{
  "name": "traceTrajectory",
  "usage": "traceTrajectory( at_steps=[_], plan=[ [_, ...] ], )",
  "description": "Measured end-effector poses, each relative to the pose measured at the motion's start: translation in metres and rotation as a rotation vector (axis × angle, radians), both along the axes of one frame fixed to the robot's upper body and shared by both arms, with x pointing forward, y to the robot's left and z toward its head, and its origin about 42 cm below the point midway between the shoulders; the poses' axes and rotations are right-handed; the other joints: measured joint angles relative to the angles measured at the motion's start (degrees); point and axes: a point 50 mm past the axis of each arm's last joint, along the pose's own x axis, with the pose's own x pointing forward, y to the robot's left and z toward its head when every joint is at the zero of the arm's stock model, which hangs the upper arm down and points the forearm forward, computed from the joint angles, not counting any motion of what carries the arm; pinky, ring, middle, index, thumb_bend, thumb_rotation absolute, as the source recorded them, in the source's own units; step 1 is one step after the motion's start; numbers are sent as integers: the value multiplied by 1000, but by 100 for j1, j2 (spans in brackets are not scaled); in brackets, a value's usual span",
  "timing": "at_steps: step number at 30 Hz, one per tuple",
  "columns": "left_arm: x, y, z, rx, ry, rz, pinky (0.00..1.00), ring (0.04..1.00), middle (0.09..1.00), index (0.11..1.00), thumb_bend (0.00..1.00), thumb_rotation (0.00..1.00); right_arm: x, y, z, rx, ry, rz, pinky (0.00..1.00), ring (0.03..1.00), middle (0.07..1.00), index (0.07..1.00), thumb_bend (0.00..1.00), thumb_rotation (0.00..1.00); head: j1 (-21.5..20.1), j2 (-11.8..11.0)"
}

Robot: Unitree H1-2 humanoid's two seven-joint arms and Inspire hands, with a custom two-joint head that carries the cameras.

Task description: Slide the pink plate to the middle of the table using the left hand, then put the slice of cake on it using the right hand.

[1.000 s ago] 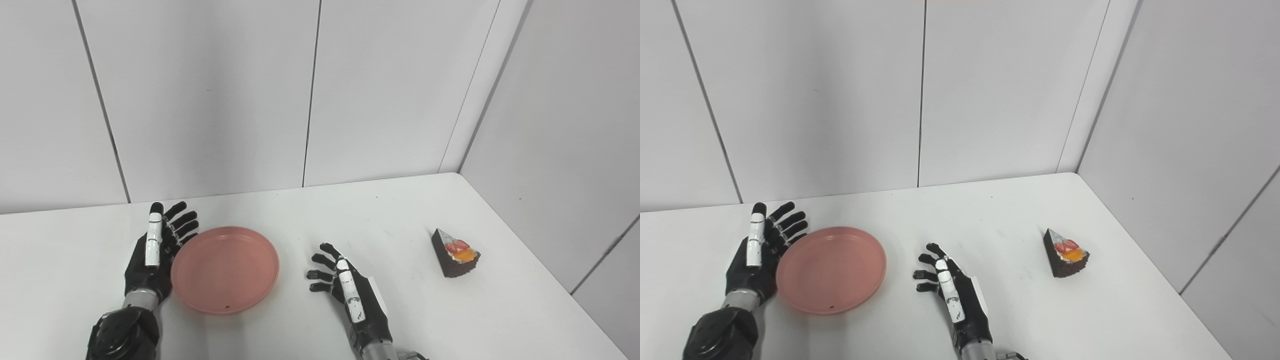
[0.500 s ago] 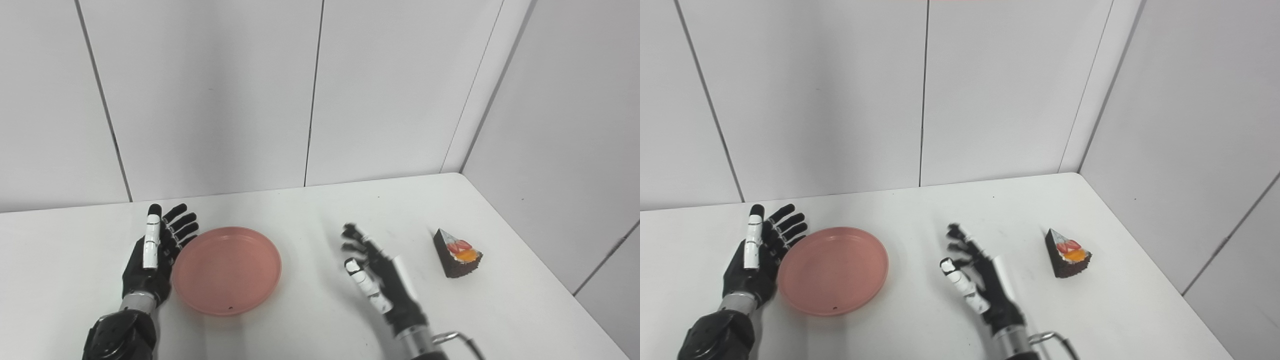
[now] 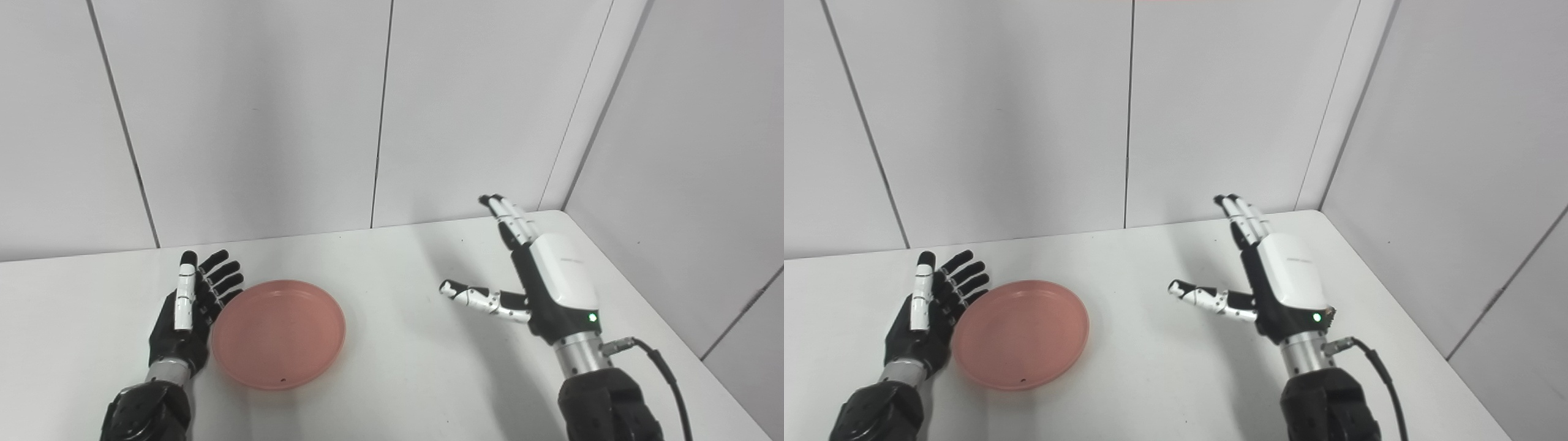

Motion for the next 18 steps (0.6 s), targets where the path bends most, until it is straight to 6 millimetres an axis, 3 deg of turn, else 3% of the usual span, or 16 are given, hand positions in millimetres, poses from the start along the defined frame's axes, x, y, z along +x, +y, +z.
traceTrajectory(
  at_steps=[2, 6, 11, 18],
  plan=[
    [0, 0, 0, 0, 0, -1, 714, 757, 760, 748, 675, 960, 1, -4, -1, -29, 18, -44, 689, 902, 893, 861, 1000, 639, 9, -9],
    [0, -1, 0, 3, 0, -2, 708, 759, 765, 752, 675, 966, 3, -18, -1, -97, 62, -122, 726, 874, 878, 846, 1000, 554, 26, -17],
    [0, -1, 0, 3, 0, -3, 701, 753, 761, 750, 669, 962, 7, -36, -8, -122, 195, -234, 701, 849, 865, 823, 1000, 430, 44, -35],
    [2, -2, 0, 4, -3, -7, 694, 750, 750, 751, 659, 954, 20, -72, -33, -81, 387, -312, 721, 850, 863, 836, 1000, 441, 26, -35]
  ],
)
